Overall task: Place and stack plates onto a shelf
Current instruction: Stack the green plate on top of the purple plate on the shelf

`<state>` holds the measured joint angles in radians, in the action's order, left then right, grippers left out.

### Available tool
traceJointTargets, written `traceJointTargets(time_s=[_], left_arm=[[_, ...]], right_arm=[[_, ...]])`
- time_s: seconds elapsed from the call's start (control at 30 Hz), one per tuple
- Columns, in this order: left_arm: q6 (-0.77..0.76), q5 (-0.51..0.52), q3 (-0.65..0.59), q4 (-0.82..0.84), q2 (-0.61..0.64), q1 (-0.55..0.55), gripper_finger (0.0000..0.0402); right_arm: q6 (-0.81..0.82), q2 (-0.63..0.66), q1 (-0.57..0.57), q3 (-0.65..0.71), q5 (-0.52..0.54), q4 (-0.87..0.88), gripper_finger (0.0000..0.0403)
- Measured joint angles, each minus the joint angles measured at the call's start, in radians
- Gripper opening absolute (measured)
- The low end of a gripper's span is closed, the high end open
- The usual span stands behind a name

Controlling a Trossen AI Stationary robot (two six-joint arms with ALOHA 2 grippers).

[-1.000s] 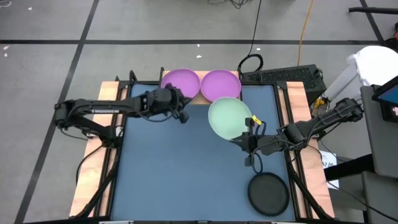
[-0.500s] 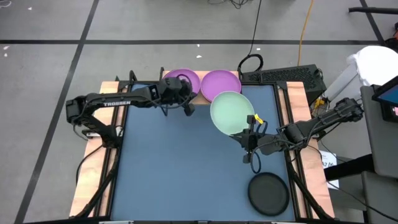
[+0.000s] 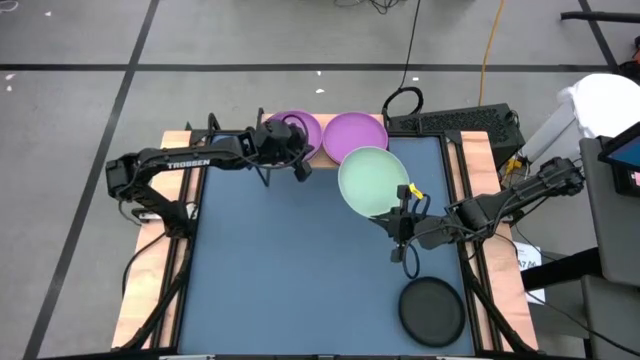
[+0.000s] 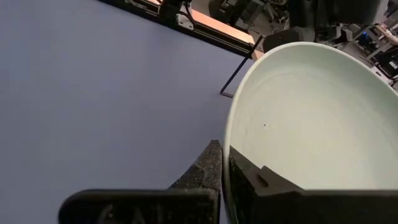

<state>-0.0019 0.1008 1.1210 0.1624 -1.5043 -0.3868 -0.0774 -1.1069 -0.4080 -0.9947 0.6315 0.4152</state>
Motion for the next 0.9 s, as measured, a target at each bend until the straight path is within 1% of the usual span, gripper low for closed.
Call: traceJointTargets(time_s=[0.67,0.9], left_arm=[[0.022,-0.005,-0.002,0.004,-0.009,0.005,0.0003],[0.046,-0.005,-0.002,-0.047,0.001,0.015,0.0003]], right_arm=[[-0.014,0.000,0.000,0.000,-0.003,0.000,0.0000],[-0.014,0.000,0.000,0.001,-0.003,0.000,0.0000]])
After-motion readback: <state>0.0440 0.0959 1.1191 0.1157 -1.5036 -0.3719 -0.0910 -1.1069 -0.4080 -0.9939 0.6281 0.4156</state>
